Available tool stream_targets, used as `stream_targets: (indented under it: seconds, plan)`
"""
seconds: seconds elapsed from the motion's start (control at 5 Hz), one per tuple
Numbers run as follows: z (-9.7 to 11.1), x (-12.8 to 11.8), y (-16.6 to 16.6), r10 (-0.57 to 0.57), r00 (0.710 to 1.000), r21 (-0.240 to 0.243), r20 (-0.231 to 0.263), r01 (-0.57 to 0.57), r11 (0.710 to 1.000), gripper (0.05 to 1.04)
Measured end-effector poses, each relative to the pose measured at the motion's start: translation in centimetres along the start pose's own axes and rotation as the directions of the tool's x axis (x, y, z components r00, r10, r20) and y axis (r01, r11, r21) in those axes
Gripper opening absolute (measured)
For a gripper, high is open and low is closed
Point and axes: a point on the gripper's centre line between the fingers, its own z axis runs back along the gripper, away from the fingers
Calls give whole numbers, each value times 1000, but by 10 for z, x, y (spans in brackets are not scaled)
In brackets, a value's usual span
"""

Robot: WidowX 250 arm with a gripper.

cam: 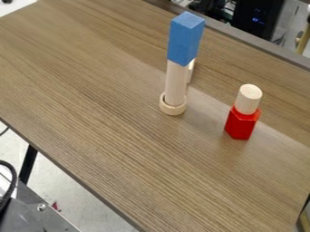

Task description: Pick up the blue cube and put it on the cylinder

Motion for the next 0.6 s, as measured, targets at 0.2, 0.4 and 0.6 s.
stream_targets:
  seconds: [0.2,0.4,0.6]
  plan:
    - [-11,-2,-2,-6,999,-4,-36,6,1000,1001]
    - [-14,-4,-12,-46,998,7,-50,47,999,1001]
    - [-22,-7,-15,-56,996,16,-63,57,998,1001]
